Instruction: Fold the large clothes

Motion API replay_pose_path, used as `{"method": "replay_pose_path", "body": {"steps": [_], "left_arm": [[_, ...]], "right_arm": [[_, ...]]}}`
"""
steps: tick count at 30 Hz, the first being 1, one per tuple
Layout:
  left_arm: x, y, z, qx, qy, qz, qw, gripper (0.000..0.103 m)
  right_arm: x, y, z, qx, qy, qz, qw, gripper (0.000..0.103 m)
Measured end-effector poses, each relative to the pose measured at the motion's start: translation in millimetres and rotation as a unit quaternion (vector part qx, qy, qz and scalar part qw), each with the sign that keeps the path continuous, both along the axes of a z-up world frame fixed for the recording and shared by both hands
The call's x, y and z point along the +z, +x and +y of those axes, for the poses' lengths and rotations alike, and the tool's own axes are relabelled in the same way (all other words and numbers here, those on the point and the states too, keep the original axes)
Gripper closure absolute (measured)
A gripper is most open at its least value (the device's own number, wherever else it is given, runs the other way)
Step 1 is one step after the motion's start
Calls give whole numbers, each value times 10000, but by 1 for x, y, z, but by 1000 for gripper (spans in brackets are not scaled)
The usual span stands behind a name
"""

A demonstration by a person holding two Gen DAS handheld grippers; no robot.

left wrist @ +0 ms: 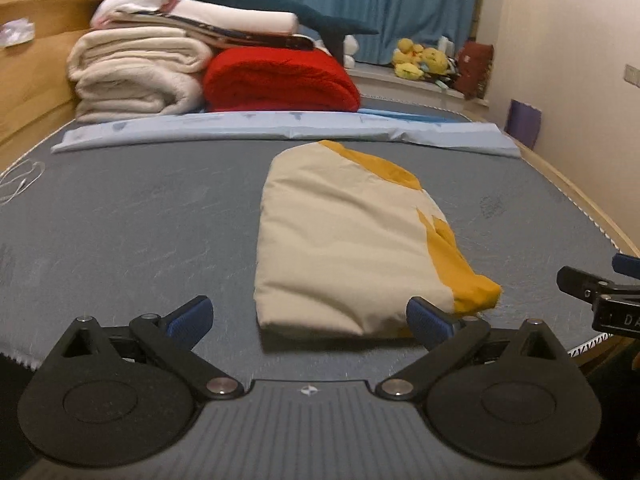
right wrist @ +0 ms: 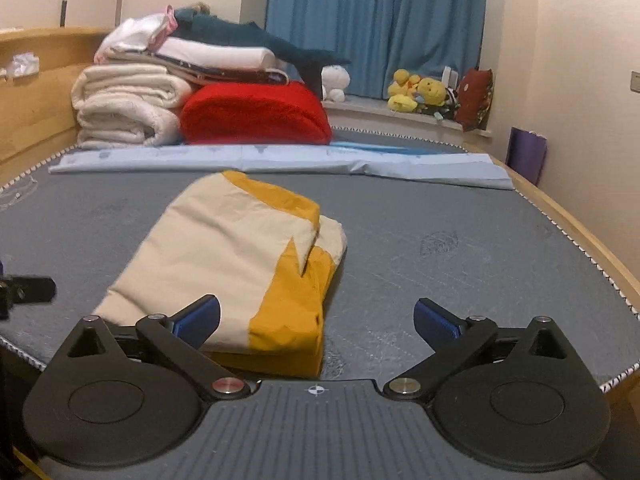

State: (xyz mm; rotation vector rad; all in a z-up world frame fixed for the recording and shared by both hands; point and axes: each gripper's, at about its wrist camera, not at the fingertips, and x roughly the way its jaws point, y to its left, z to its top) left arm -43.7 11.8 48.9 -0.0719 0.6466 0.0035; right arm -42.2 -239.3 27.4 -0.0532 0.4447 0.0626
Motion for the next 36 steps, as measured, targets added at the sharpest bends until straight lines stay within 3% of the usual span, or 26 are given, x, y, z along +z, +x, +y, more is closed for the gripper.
{"method": "replay_pose_path", "body": {"steps": [8,10,14,17,36], "left_arm": [[5,-54,-20,-67,167,-346,9992,0],[2,-51,-26,-69,318,-322,9990,0],[-7,-32,-23,-107,129,-207,9996,0],[-11,-25,-23,-49,218,-189,9996,0],[-12,-20,-15,49,130,-100,9999,0]], "right_arm": [[-2,-35,10,-197,324,241,9990,1],[-4,-37,12,-192,375,277,9987,1],[-11,-28,10,-258,488,444,9975,1],[-15,-24,10,-293,590,519,9965,1],[-16,-22,18,-219,401,399,9982,1]]}}
